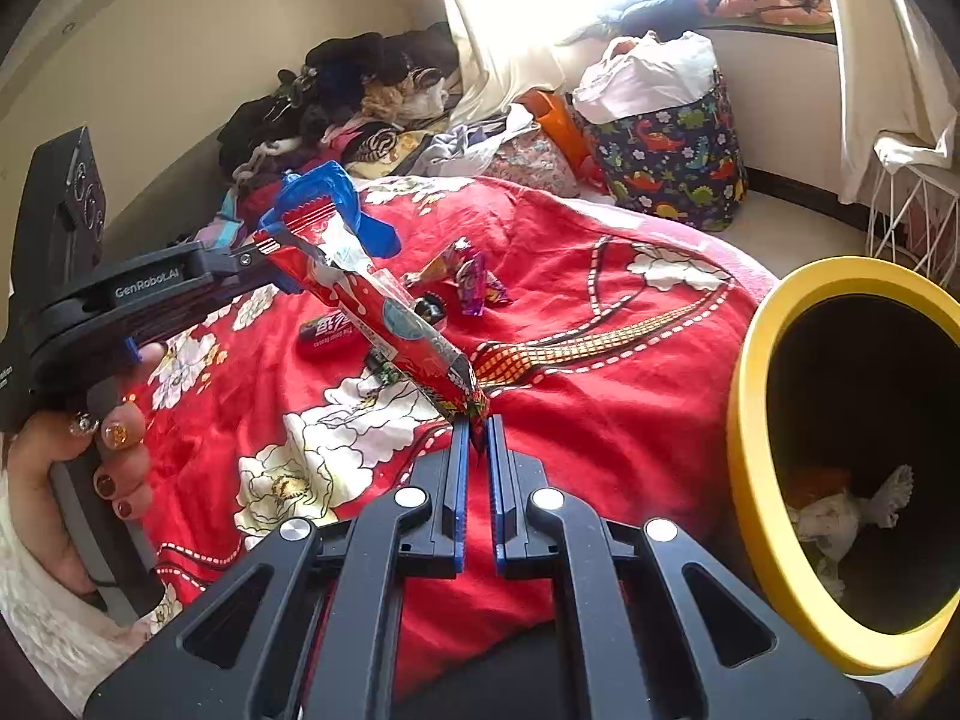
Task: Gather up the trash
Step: 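Carry the blue bag and red wrapper in both grippers over the bin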
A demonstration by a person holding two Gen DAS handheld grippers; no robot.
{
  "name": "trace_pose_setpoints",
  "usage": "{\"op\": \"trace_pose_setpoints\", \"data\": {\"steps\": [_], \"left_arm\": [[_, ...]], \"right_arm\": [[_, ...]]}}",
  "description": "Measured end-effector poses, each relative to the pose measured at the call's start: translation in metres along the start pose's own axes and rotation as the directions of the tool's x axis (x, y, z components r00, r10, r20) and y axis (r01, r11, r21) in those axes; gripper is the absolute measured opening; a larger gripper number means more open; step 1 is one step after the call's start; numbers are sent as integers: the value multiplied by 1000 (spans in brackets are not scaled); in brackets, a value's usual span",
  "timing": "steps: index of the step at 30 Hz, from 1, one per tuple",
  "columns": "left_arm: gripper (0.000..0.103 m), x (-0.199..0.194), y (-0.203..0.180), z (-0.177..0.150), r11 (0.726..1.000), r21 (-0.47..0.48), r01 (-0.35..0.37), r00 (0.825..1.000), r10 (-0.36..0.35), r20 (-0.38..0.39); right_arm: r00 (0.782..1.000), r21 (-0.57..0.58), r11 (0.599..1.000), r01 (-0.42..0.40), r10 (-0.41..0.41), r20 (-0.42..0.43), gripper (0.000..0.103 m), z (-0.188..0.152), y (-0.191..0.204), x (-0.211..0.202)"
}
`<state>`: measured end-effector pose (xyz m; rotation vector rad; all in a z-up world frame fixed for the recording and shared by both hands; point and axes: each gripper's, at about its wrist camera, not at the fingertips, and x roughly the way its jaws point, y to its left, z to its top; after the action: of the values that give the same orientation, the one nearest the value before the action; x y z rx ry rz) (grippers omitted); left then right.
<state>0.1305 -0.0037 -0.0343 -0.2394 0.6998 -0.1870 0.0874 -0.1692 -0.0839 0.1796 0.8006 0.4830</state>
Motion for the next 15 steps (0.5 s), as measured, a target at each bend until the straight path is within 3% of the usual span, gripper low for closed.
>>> {"op": "trace_pose_setpoints", "data": {"steps": [15], "left_arm": [[6,6,-30,2,997,63,48,999,-47,-13]], "right_arm": [[996,28,998,64,-66,57,6,5,-24,-21]]}}
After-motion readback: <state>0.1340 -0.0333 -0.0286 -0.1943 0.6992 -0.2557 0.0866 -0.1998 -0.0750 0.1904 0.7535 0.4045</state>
